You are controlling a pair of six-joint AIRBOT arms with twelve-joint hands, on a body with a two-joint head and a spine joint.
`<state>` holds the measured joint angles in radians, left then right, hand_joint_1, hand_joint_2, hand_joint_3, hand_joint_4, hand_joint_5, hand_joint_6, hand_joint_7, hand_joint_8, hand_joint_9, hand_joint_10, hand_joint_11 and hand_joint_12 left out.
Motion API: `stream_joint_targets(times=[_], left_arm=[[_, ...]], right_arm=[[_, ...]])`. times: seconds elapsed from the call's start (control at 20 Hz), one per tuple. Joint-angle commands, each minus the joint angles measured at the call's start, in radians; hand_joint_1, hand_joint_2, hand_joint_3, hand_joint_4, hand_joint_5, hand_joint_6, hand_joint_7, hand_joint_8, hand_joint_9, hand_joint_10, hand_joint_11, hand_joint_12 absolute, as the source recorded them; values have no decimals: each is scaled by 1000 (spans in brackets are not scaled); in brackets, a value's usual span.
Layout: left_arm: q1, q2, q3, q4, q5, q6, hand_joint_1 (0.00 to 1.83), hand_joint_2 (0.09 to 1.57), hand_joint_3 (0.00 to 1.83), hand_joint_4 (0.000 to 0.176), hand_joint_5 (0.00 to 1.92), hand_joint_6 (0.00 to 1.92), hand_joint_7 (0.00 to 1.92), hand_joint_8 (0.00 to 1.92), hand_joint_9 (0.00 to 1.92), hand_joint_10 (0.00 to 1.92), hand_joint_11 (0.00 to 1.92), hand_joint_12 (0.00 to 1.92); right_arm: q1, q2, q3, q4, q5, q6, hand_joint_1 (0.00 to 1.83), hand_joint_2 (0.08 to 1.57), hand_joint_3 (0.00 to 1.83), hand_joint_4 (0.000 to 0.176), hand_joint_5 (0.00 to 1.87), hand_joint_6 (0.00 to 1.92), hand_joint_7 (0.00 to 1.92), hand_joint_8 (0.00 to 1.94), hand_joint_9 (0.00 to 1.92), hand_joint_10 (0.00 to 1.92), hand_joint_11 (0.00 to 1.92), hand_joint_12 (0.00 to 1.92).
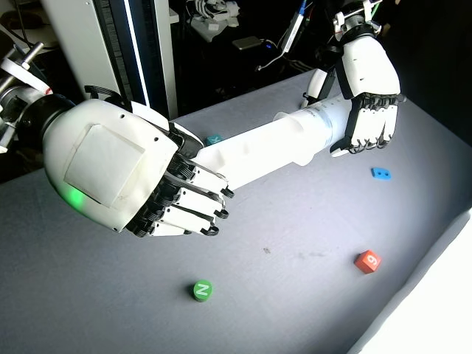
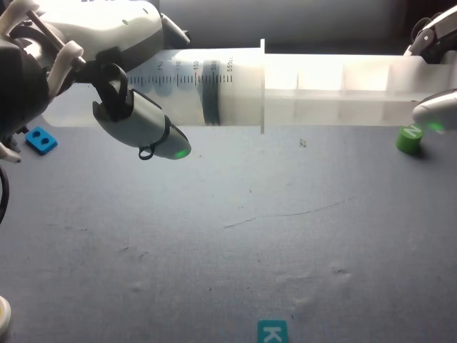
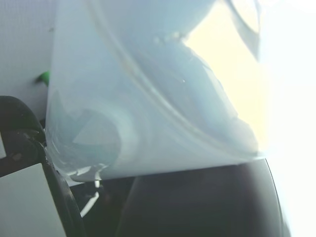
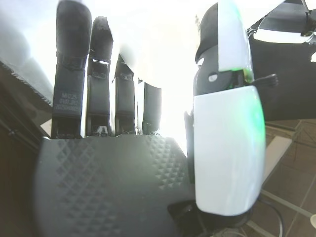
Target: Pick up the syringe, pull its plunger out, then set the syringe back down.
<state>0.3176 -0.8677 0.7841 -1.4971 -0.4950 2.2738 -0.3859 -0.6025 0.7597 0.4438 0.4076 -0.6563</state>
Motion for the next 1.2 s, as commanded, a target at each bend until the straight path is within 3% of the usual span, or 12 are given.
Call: stream_joint_targets(times=[0.0,0.05,0.1,0.15,0.2,0.25,0.5,0.65,0.8,0.95,1.05,1.15], left_arm=[[-13,12,5,50,-55,7,1359,1170,0,0,864,1003,914,1207,723,1444,478,1391],[-13,12,5,50,-55,7,1361,1164,0,0,866,1014,927,1193,738,1410,495,1371],[-13,12,5,50,-55,7,1361,1164,0,0,866,1014,927,1193,738,1410,495,1371],[-13,12,5,50,-55,7,1356,1174,2,0,853,1041,900,1241,718,1426,474,1371],[-13,12,5,50,-55,7,1355,1177,0,0,856,1021,897,1247,709,1443,464,1383],[-13,12,5,50,-55,7,1361,1162,0,0,880,982,940,1168,734,1421,479,1381],[-15,12,5,50,-56,7,1360,1162,1,0,885,987,916,1203,739,1416,477,1391],[-14,12,7,44,-60,7,1362,1162,0,0,882,974,936,1164,735,1435,469,1409],[-2,12,14,42,-60,6,1359,1168,0,0,875,985,912,1215,728,1430,472,1399],[19,13,27,45,-50,1,1364,1156,0,0,903,915,937,1171,747,1439,503,1416],[40,14,36,87,-50,-45,1357,1178,1,0,861,950,891,1262,706,1491,468,1438],[60,16,44,111,-53,-77,1358,1169,0,0,874,982,909,1217,724,1445,463,1431]], right_arm=[[10,9,1,5,132,11,1213,1107,0,0,577,551,656,661,665,821,480,1373],[10,9,1,5,133,11,1019,1049,0,0,472,233,546,276,514,522,234,1286],[10,9,1,4,133,11,1019,1049,0,0,472,233,546,276,514,522,234,1286],[10,9,1,4,134,11,748,1030,0,0,250,51,321,64,280,230,46,1005],[10,9,1,4,134,11,501,922,0,0,26,1,36,2,29,18,1,319],[10,8,1,4,134,11,457,882,0,0,4,0,6,0,5,3,0,63],[10,8,1,0,138,10,406,825,0,0,0,0,0,0,0,0,0,0],[10,19,-7,-79,152,-9,406,839,1,0,0,0,0,0,0,0,0,0],[3,58,-37,-183,236,-28,370,850,5,0,0,0,0,0,0,0,0,0],[-2,86,-43,-187,244,-42,373,876,13,0,0,0,0,0,0,0,0,0],[-2,99,-44,-226,236,-63,388,888,14,0,0,0,0,0,0,0,0,0],[-8,104,-43,-249,230,-126,381,908,19,0,0,0,0,0,0,0,0,0]])
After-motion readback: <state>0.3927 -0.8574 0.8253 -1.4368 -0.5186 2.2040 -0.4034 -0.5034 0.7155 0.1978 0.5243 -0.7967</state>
